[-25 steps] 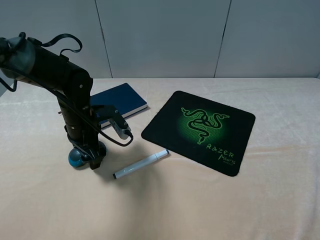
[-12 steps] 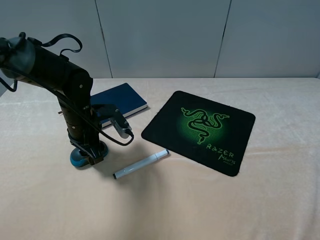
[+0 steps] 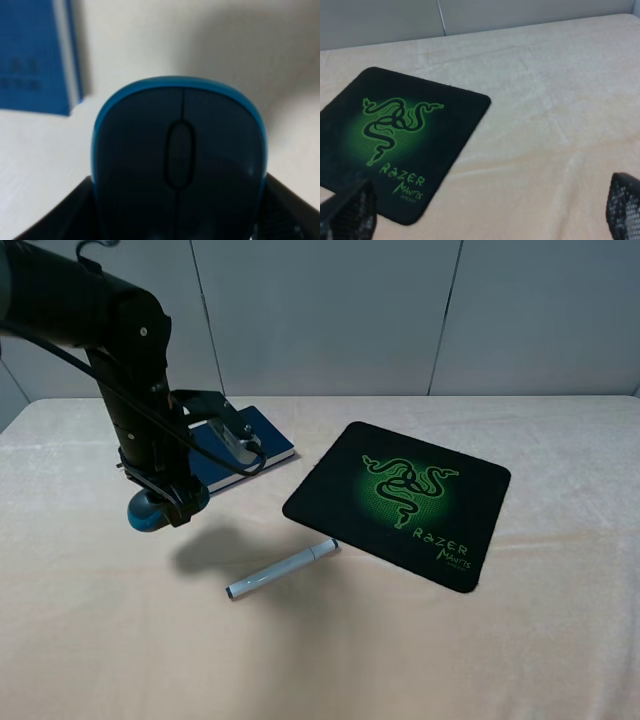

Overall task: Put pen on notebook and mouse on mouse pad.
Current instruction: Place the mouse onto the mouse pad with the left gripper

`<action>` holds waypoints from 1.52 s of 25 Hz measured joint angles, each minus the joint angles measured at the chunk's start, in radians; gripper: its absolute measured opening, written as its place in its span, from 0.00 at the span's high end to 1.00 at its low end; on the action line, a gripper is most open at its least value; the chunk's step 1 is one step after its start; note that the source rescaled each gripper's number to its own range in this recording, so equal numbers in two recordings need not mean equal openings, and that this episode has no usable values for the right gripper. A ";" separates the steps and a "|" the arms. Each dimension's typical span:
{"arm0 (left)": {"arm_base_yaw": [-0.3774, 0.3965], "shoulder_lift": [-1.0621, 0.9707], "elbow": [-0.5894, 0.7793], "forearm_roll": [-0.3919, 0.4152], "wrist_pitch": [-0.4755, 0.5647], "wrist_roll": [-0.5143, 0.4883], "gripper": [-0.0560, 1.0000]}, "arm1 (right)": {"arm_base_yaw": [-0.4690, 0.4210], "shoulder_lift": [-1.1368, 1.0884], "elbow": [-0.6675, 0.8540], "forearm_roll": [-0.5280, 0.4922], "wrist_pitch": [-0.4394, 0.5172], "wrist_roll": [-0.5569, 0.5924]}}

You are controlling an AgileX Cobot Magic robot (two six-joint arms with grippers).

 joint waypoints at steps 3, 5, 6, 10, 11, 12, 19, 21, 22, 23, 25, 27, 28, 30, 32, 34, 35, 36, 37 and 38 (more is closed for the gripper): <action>-0.001 -0.036 -0.037 0.000 0.064 0.000 0.48 | 0.000 0.000 0.000 0.000 0.000 0.000; -0.001 -0.047 -0.064 0.000 0.088 0.000 0.48 | 0.000 0.000 0.000 0.000 0.000 0.000; -0.001 -0.047 -0.076 0.000 0.098 0.000 0.48 | 0.000 0.000 0.000 0.000 0.000 0.000; -0.001 -0.047 -0.121 -0.001 0.102 0.000 0.48 | 0.000 0.000 0.000 0.000 0.000 0.000; -0.001 -0.047 -0.132 -0.007 0.100 0.000 0.48 | 0.000 0.000 0.000 0.000 0.000 0.000; -0.001 -0.047 -0.143 -0.018 0.095 0.000 0.48 | 0.000 0.000 0.000 0.000 0.000 0.000; -0.060 0.062 -0.278 -0.076 0.088 0.010 0.48 | 0.000 0.000 0.000 0.001 0.000 -0.005; -0.100 0.118 -0.336 -0.077 0.088 0.011 0.48 | 0.000 0.000 0.000 0.001 0.000 -0.005; -0.117 0.149 -0.370 -0.077 0.088 0.011 0.48 | 0.000 0.000 0.000 0.001 0.000 -0.005; -0.137 0.181 -0.406 -0.077 0.089 0.011 0.48 | 0.000 0.000 0.000 0.001 0.000 -0.005; -0.173 0.239 -0.473 -0.078 0.092 0.011 0.48 | 0.000 0.000 0.000 0.002 0.000 -0.005; -0.199 0.303 -0.550 -0.080 0.097 0.011 0.48 | 0.000 0.000 0.000 0.002 0.000 -0.005; -0.210 0.330 -0.585 -0.080 0.101 0.011 0.48 | 0.000 0.000 0.000 0.002 0.000 -0.005; -0.228 0.392 -0.672 -0.084 0.109 0.011 0.48 | 0.000 0.000 0.000 0.002 0.000 -0.005; -0.239 0.448 -0.750 -0.099 0.111 0.011 0.48 | 0.000 0.000 0.000 0.002 0.000 -0.005; -0.245 0.501 -0.821 -0.131 0.106 0.010 0.48 | 0.000 0.000 0.000 0.002 0.000 -0.005; -0.246 0.521 -0.844 -0.149 0.096 0.010 0.48 | 0.000 0.000 0.000 0.002 0.000 -0.005; -0.246 0.543 -0.867 -0.171 0.085 0.010 0.48 | 0.000 0.000 0.000 0.002 0.000 -0.005; -0.246 0.563 -0.883 -0.189 0.072 0.010 0.48 | 0.000 0.000 0.000 0.002 0.000 -0.005; -0.246 0.581 -0.895 -0.196 0.058 0.010 0.48 | 0.000 0.000 0.000 0.002 0.000 -0.005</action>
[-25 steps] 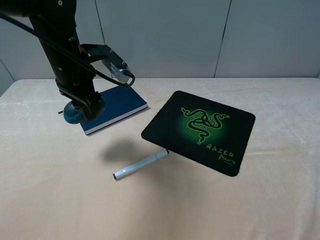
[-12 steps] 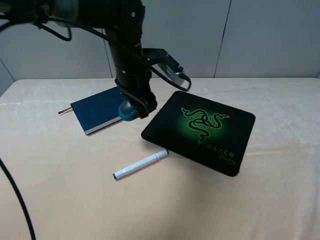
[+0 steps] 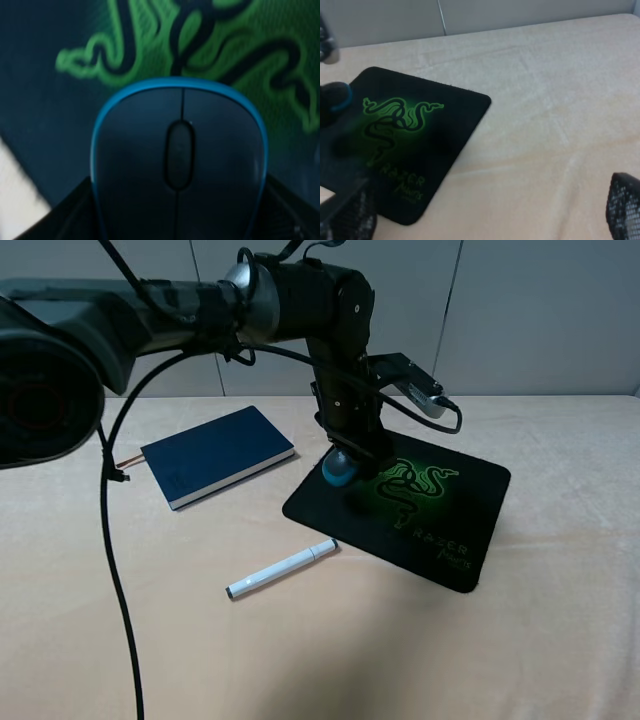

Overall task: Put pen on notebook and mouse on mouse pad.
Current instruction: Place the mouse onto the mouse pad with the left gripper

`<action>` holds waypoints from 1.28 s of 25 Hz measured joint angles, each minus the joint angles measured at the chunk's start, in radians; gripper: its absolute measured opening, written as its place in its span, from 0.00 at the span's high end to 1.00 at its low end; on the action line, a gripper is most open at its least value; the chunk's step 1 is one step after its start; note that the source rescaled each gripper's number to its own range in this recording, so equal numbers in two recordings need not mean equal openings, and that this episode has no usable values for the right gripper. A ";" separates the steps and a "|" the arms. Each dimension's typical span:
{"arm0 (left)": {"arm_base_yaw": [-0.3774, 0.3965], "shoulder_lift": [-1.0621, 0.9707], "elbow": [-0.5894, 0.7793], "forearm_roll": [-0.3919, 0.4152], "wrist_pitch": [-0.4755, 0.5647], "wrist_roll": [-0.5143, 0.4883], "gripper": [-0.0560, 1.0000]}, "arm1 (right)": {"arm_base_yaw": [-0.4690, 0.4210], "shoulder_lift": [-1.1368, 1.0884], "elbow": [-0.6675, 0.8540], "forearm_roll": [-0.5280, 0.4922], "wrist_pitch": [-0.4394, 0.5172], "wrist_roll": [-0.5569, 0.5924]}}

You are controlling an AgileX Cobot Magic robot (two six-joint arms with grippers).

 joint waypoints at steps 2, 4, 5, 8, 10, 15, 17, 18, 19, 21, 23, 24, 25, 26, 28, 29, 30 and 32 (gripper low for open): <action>0.000 0.029 -0.010 -0.009 -0.031 0.000 0.48 | 0.000 0.000 0.000 0.000 0.000 0.000; 0.000 0.054 -0.014 -0.009 -0.063 0.000 0.48 | 0.000 0.000 0.000 0.000 0.000 0.000; 0.000 0.065 -0.014 -0.009 -0.074 0.000 0.48 | 0.000 0.000 0.000 0.000 0.000 0.000; 0.000 0.086 -0.014 -0.009 -0.105 0.000 0.48 | 0.000 0.000 0.000 0.000 0.000 0.000; 0.000 0.090 -0.014 -0.017 -0.122 -0.001 0.48 | 0.000 0.000 0.000 0.000 0.000 0.000; -0.004 0.090 -0.014 -0.029 -0.153 -0.002 0.48 | 0.000 0.000 0.000 0.001 0.000 0.000; -0.009 0.090 -0.014 -0.031 -0.164 -0.002 0.48 | 0.000 0.000 0.000 0.001 0.000 0.000; -0.009 0.090 -0.014 -0.033 -0.171 -0.002 0.48 | 0.000 0.000 0.000 0.001 0.000 0.000; -0.010 0.090 -0.014 -0.033 -0.175 -0.002 0.48 | 0.000 0.000 0.000 0.001 0.000 0.000; -0.010 0.090 -0.014 -0.033 -0.181 -0.002 0.48 | 0.000 0.000 0.000 0.001 0.000 0.000; -0.010 0.090 -0.014 -0.033 -0.197 -0.003 0.43 | 0.000 0.000 0.000 0.002 0.000 0.000; -0.010 0.090 -0.014 -0.033 -0.218 -0.004 0.32 | 0.000 0.000 0.000 0.003 0.000 0.000; -0.010 0.090 -0.014 -0.033 -0.245 -0.006 0.20 | 0.000 0.000 0.000 0.003 0.000 0.000; -0.010 0.090 -0.014 -0.033 -0.272 -0.011 0.13 | 0.000 0.000 0.000 0.003 0.000 0.000; -0.010 0.090 -0.014 -0.033 -0.314 -0.014 0.05 | 0.000 0.000 0.000 0.003 0.000 0.000; -0.010 0.090 -0.014 -0.033 -0.329 -0.015 0.04 | 0.000 0.000 0.000 0.003 0.000 0.000; -0.010 0.090 -0.014 -0.033 -0.337 -0.017 0.02 | 0.000 0.000 0.000 0.003 0.000 0.000; -0.010 0.090 -0.014 -0.033 -0.342 -0.022 0.01 | 0.000 0.000 0.000 0.003 0.000 0.000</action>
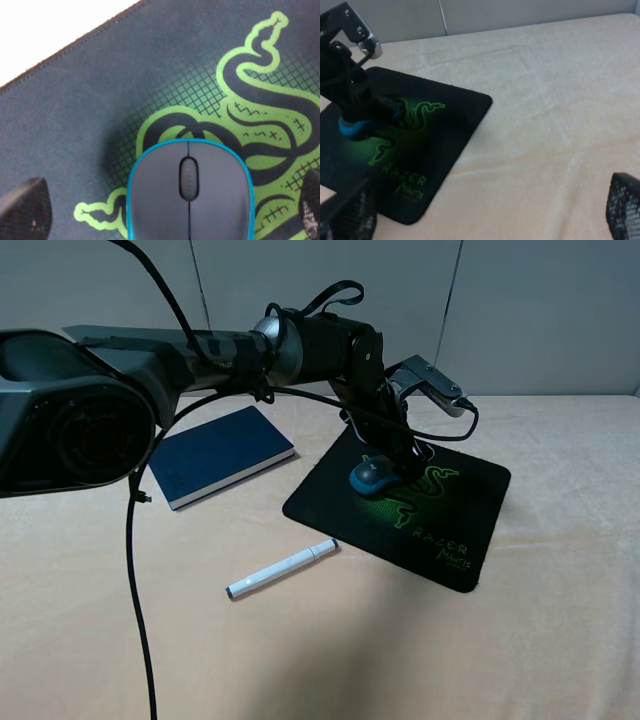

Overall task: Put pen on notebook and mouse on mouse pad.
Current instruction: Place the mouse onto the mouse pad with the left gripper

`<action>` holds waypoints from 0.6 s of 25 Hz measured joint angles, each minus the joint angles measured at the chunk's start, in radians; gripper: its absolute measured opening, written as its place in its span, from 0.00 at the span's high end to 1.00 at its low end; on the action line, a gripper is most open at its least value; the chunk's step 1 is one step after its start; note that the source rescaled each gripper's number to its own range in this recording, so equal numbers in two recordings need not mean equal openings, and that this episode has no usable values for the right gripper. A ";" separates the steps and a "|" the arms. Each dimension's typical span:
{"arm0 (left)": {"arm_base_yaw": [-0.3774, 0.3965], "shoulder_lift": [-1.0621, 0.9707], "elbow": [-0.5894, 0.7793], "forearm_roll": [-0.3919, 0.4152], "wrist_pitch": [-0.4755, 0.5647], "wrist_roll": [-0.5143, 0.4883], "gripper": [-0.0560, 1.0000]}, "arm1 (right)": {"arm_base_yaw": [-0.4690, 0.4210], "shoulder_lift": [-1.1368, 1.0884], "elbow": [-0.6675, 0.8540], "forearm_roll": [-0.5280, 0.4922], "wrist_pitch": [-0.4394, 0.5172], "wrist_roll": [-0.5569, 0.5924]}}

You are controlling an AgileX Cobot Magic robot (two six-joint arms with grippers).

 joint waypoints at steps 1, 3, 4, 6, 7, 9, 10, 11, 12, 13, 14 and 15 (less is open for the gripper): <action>0.000 0.000 0.000 0.000 0.000 0.000 0.01 | 0.000 0.000 0.000 0.000 0.000 0.000; 0.000 0.000 0.000 0.000 0.004 -0.001 0.00 | 0.000 0.000 0.000 0.000 0.000 0.000; 0.000 0.000 0.000 0.000 0.014 -0.003 0.00 | 0.000 0.000 0.000 0.000 0.000 0.000; 0.000 -0.002 0.000 0.000 0.038 -0.006 0.00 | 0.000 0.000 0.000 0.000 0.000 0.000; 0.000 -0.009 0.000 0.000 0.057 -0.009 0.00 | 0.000 0.000 0.000 0.000 0.000 0.000; 0.000 -0.033 0.000 0.000 0.092 -0.024 0.00 | 0.000 0.000 0.000 0.000 0.000 0.000; 0.000 -0.052 0.000 0.000 0.111 -0.029 0.00 | 0.000 0.000 0.000 0.000 0.000 0.000; 0.000 -0.074 0.000 0.000 0.131 -0.032 0.00 | 0.000 0.000 0.000 0.000 0.000 0.000; 0.000 -0.092 -0.001 0.000 0.152 -0.035 0.00 | 0.000 0.000 0.000 0.000 0.000 0.000; 0.000 -0.114 -0.003 0.001 0.170 -0.035 0.00 | 0.000 0.000 0.000 0.000 0.000 0.000; 0.000 -0.135 -0.005 0.000 0.193 -0.036 0.00 | 0.000 0.000 0.000 0.000 0.000 0.000; 0.000 -0.152 -0.005 0.000 0.220 -0.038 0.00 | 0.000 0.000 0.000 0.000 0.000 0.000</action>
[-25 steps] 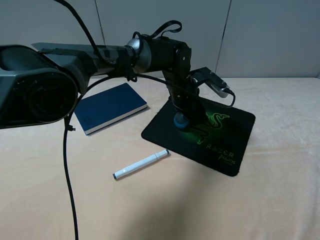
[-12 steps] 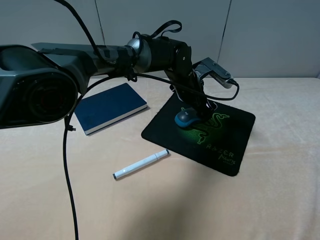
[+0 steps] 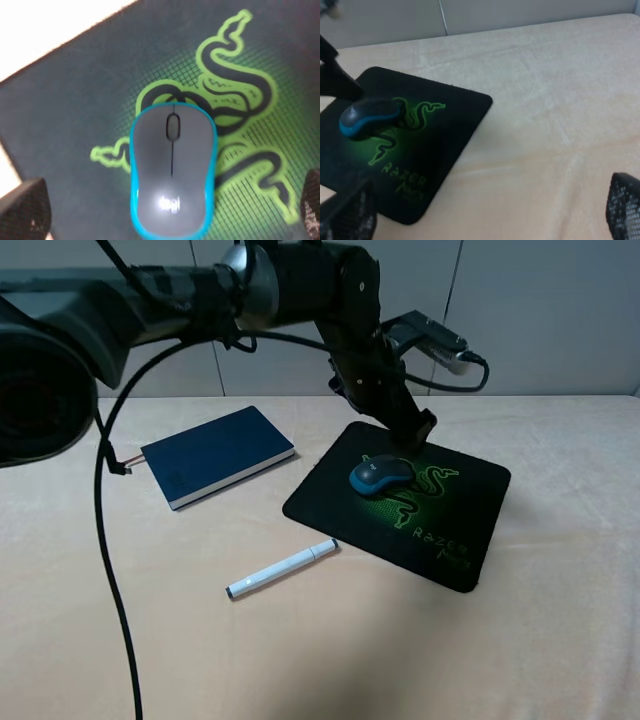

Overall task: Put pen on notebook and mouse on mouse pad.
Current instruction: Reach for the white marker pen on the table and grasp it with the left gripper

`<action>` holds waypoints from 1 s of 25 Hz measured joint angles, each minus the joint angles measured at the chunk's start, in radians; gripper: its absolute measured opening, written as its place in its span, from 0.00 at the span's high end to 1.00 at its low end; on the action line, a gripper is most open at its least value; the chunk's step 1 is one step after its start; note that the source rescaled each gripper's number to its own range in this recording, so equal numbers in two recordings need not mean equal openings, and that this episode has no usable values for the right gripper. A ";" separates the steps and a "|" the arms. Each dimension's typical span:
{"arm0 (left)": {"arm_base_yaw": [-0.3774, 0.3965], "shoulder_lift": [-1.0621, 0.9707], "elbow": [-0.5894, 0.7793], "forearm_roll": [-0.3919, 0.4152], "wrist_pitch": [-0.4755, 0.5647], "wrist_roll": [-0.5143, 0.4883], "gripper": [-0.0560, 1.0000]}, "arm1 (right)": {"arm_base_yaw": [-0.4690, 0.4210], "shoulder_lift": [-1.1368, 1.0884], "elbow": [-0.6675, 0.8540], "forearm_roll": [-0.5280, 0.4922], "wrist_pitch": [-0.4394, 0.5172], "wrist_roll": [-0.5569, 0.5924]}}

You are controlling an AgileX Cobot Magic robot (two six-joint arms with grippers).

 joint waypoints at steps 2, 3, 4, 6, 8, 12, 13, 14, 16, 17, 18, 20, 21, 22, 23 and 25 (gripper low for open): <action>0.000 -0.038 0.000 -0.001 0.056 -0.017 0.00 | 0.000 0.000 0.000 0.000 0.000 0.000; 0.000 -0.055 0.000 -0.001 0.089 -0.033 0.00 | 0.000 0.000 0.000 0.000 0.000 0.000; 0.000 -0.070 0.000 -0.001 0.124 -0.045 0.00 | 0.000 0.000 0.000 0.000 0.000 0.000; 0.000 -0.103 0.000 -0.001 0.189 -0.059 0.00 | 0.000 0.000 0.000 0.000 0.000 0.000; 0.000 -0.134 0.000 -0.001 0.251 -0.067 0.00 | 0.000 0.000 0.000 0.000 0.000 0.000; -0.001 -0.188 0.000 -0.002 0.360 -0.074 0.00 | 0.000 0.000 0.000 0.000 0.000 0.000; -0.001 -0.196 -0.001 -0.002 0.360 -0.075 0.00 | 0.000 0.000 0.000 0.000 0.000 0.000; -0.001 -0.201 -0.001 -0.002 0.360 -0.076 0.00 | 0.000 0.000 0.000 0.000 0.000 0.000; -0.001 -0.208 0.001 -0.002 0.360 -0.090 0.00 | 0.000 0.000 0.000 0.000 0.000 0.000; -0.001 -0.212 0.009 -0.003 0.360 -0.098 0.00 | 0.000 0.000 0.000 0.000 0.000 0.000; -0.001 -0.214 0.017 -0.003 0.360 -0.105 0.00 | 0.000 0.000 0.000 0.000 0.000 0.000; -0.002 -0.226 0.048 -0.003 0.360 -0.126 0.00 | 0.000 0.000 0.000 0.000 0.000 0.000; -0.002 -0.236 0.069 -0.003 0.360 -0.132 0.01 | 0.000 0.000 0.000 0.000 0.000 0.000; -0.002 -0.245 0.091 -0.003 0.359 -0.135 0.01 | 0.000 0.000 0.000 0.001 0.000 0.000; -0.002 -0.257 0.119 -0.003 0.359 -0.137 0.01 | 0.000 0.000 0.000 0.001 0.000 0.000; -0.002 -0.279 0.175 -0.003 0.358 -0.138 0.02 | 0.000 0.000 0.000 0.001 0.000 0.000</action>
